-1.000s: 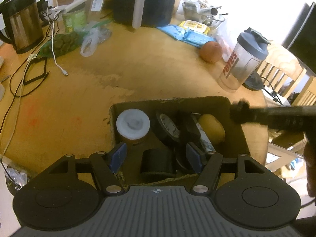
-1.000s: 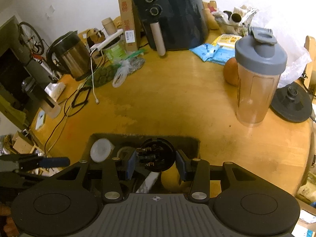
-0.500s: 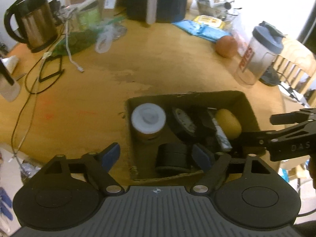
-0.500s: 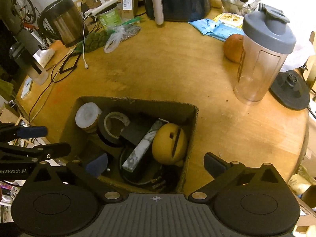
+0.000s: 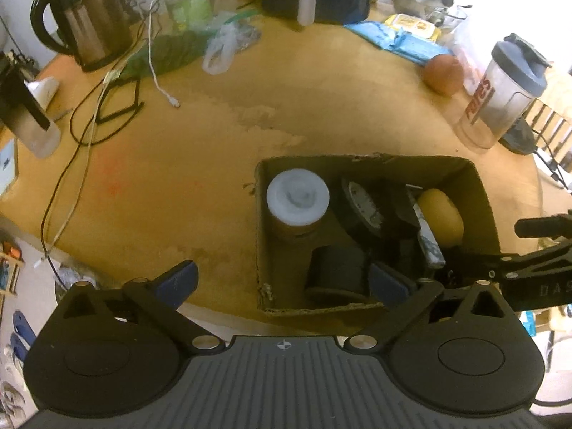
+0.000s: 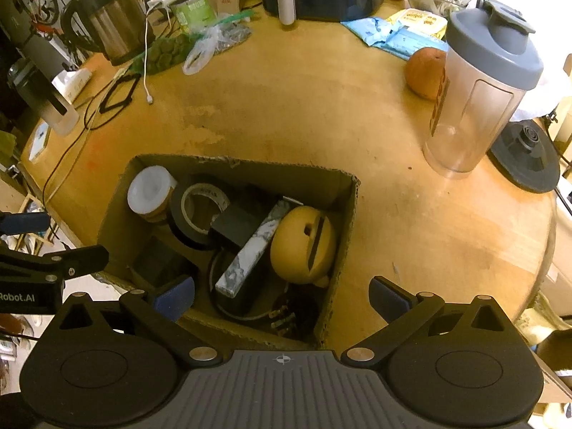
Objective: Organize rigid objects
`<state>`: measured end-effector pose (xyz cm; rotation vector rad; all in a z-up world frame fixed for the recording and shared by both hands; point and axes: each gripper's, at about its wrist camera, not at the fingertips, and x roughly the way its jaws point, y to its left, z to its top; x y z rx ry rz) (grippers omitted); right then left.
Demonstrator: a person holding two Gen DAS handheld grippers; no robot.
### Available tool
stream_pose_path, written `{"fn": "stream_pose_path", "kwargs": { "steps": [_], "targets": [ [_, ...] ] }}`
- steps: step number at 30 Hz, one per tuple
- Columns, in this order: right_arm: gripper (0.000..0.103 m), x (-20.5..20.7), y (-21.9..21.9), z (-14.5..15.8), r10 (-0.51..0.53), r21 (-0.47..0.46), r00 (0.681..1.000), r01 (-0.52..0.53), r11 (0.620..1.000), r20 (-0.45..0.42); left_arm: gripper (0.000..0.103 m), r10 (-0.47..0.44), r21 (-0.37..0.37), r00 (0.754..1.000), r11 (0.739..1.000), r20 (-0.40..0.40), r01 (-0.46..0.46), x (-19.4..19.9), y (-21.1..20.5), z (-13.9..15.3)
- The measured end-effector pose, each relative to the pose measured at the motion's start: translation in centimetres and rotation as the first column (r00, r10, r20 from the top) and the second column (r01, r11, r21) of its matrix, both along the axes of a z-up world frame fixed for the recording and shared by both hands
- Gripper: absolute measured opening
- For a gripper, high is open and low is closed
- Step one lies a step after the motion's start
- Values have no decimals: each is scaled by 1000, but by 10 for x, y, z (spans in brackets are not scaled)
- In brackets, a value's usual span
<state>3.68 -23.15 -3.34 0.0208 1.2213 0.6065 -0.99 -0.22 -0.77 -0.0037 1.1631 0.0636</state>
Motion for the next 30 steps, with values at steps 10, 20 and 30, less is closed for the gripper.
{"fn": "stream_pose_path", "kwargs": {
  "steps": [10,20,30],
  "targets": [
    [103,-6,3,-5,12,-60,999,-14,998,-42,103,15,-15,997,1000,-79,-16,1,1,-9],
    [103,-15,11,-20,50,-172,993,-67,983,-105,103,-1,-72,986,997,-167,-11,0,2,-24],
    [103,-17,16,-28,68,-207,987,-97,974,-145,103,-9,-69,978,998,-207,-6,0,3,-29]
  ]
}}
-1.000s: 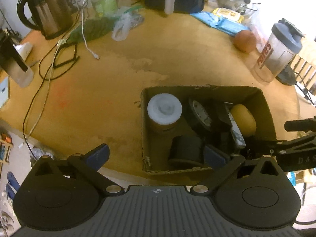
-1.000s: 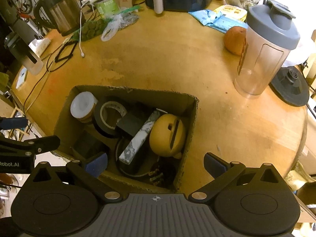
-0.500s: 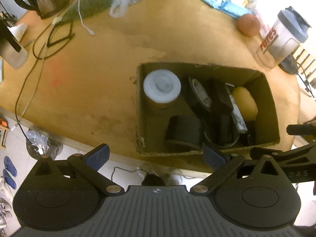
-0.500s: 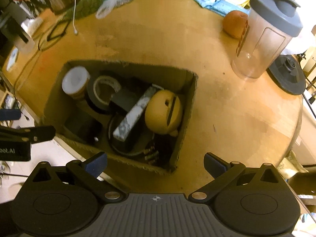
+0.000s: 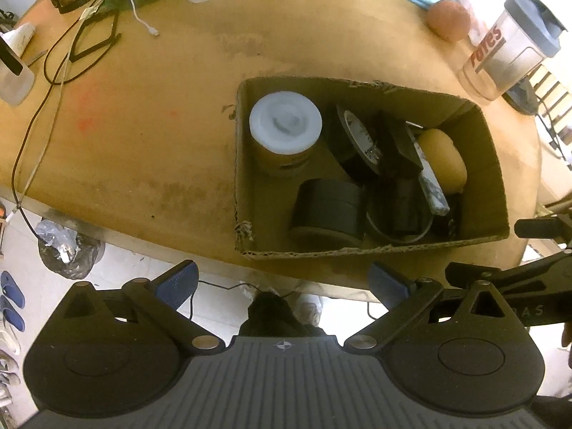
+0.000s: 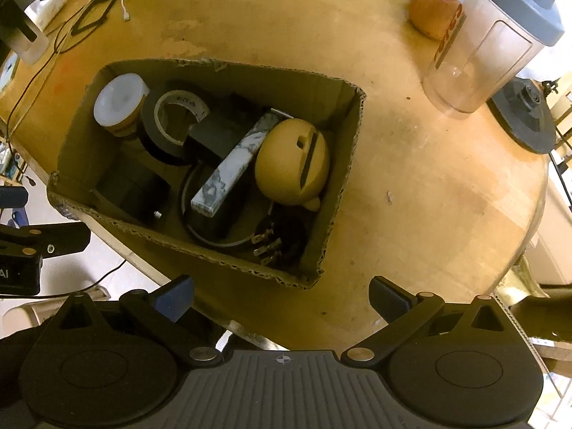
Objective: Organize rigid objects
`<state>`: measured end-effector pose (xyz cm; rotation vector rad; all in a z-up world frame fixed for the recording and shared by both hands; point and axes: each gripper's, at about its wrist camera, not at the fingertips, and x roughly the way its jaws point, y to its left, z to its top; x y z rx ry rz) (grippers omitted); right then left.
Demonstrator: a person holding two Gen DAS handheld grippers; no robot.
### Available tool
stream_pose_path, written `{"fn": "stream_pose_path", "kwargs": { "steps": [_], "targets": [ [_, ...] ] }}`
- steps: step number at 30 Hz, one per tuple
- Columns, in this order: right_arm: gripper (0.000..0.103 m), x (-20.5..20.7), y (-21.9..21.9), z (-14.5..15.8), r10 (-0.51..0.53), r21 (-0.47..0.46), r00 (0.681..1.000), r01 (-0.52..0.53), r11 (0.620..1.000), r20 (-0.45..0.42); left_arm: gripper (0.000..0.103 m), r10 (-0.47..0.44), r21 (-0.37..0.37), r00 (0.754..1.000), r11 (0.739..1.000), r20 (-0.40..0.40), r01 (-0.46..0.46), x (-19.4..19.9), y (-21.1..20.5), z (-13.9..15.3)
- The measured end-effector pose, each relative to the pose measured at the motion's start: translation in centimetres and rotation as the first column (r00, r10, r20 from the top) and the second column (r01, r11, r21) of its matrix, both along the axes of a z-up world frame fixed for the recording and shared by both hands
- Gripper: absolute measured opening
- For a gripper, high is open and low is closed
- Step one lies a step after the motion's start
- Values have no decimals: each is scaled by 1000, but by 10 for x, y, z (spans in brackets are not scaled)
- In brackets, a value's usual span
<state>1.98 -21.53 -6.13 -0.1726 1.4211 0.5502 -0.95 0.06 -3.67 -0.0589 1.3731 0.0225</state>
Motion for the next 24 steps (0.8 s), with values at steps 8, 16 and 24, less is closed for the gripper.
{"fn": "stream_pose_path", "kwargs": {
  "steps": [8,16,24],
  "targets": [
    [103,-1,2,-1,3,-2,1000,-3,1000,-5,103,2,1,1000,1000,-3,-2,0,1,0],
    [103,1,5,-2,4,0,1000,-4,1000,-9,103,7,0,1000,1000,-2,-7,-2,4,-1],
    [103,2,2,-1,-9,6,1000,9,1000,-1,103,6,3,1000,1000,15,-6,-3,2,1]
  ]
}}
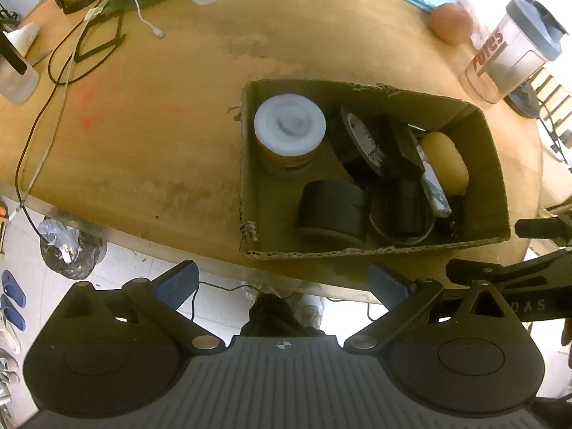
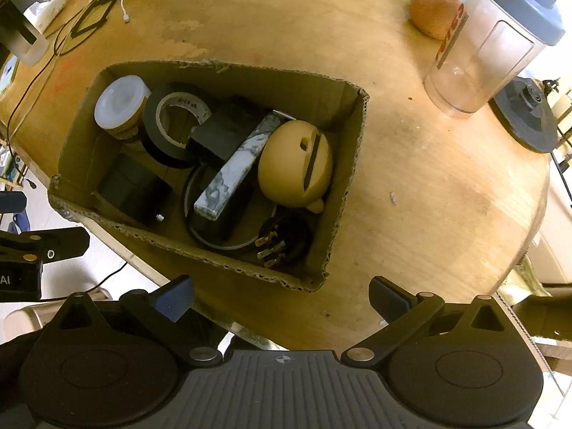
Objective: Organize rigid objects
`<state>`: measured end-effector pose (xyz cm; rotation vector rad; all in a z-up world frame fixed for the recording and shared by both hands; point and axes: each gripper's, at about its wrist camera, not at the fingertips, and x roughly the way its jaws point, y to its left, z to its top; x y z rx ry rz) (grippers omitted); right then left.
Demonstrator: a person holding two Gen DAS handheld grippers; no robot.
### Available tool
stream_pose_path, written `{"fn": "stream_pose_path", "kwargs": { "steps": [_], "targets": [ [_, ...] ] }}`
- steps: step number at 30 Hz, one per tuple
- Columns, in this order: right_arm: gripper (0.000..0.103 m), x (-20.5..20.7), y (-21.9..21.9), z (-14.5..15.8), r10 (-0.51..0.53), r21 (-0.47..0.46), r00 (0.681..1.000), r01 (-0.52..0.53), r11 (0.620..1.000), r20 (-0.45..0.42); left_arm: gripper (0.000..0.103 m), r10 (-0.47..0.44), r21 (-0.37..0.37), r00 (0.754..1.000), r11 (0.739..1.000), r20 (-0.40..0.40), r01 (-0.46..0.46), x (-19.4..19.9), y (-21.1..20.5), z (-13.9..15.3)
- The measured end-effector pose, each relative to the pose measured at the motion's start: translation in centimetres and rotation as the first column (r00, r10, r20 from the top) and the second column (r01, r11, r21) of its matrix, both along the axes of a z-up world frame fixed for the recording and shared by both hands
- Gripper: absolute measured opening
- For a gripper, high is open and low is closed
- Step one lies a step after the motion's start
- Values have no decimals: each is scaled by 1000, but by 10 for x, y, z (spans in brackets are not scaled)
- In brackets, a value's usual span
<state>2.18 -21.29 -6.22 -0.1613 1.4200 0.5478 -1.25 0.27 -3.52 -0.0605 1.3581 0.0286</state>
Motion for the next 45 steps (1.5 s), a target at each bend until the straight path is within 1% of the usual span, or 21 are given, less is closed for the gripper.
{"fn": "stream_pose_path", "kwargs": {
  "steps": [12,24,30,45],
  "targets": [
    [103,3,-5,3,-33,19,999,33,999,10,103,-9,7,1000,1000,19,9,-1,-4,4],
    [103,0,-4,4,-17,13,1000,17,1000,14,103,2,7,999,1000,33,-3,-2,-3,6],
    [103,-2,-4,4,-12,13,1000,11,1000,16,103,4,23,999,1000,36,-5,-1,-5,7],
    [103,0,-2,5,-1,19,1000,1,1000,15,103,7,32,999,999,43,-8,-1,-3,8]
  ]
}}
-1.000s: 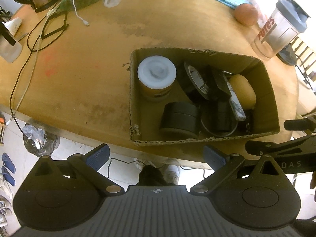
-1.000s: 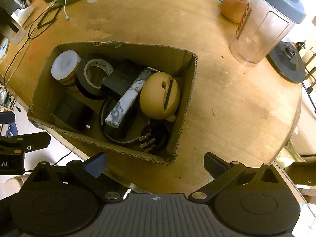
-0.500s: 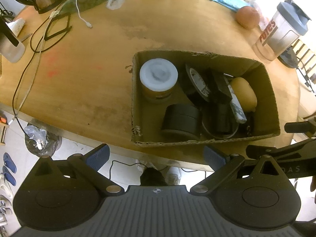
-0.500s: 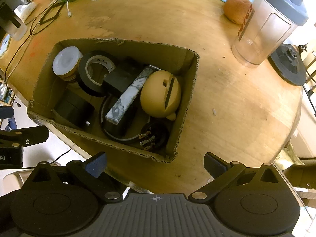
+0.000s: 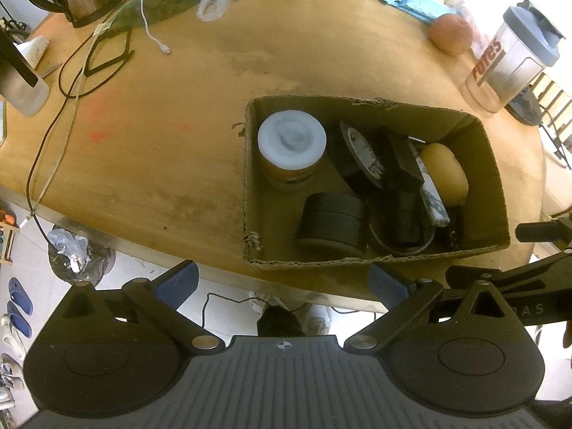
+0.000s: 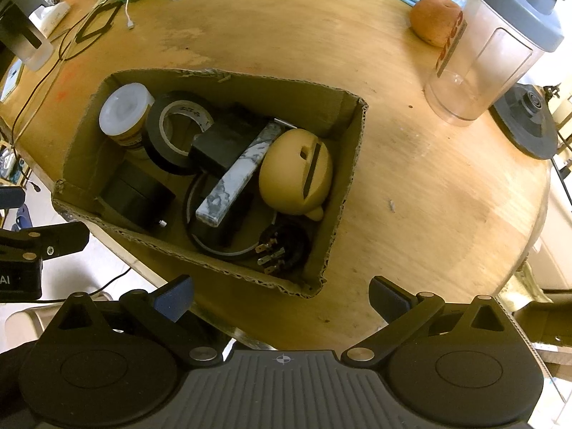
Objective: Organize rigid objects
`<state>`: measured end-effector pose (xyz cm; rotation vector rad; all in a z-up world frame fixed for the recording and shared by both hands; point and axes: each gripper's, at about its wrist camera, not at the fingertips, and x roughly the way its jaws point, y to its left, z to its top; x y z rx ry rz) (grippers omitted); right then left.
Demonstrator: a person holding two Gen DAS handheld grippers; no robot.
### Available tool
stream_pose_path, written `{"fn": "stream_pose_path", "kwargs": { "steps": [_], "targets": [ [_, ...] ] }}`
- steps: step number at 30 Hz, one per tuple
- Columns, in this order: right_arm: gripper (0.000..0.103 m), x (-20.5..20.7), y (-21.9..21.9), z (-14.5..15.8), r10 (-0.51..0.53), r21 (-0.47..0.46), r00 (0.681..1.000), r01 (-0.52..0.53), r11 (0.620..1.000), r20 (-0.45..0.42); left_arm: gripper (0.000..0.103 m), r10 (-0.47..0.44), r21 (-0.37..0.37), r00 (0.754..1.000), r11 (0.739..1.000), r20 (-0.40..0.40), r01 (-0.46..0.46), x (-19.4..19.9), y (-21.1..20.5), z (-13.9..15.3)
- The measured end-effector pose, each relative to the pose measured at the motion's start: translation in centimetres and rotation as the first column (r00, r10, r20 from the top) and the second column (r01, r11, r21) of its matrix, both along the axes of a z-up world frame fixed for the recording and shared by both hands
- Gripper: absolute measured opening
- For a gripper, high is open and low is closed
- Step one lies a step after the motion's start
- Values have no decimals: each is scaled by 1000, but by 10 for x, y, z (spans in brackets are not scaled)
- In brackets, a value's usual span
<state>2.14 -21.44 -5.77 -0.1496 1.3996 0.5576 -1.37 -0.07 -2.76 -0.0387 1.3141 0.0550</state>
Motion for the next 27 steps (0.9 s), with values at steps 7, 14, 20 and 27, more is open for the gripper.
{"fn": "stream_pose_path", "kwargs": {
  "steps": [7,14,20,27],
  "targets": [
    [103,0,0,0,0,0,1000,0,1000,0,103,-2,1,1000,1000,-1,2,0,1,0],
    [103,1,1,0,-1,-2,1000,1,1000,-3,103,-3,2,1000,1000,5,3,0,4,0],
    [103,1,1,-1,-1,-2,1000,1,1000,-4,103,-3,12,1000,1000,10,3,-1,2,1],
    [103,1,2,-1,-1,-2,1000,1,1000,-5,103,-5,6,1000,1000,9,5,-1,3,0]
  ]
}}
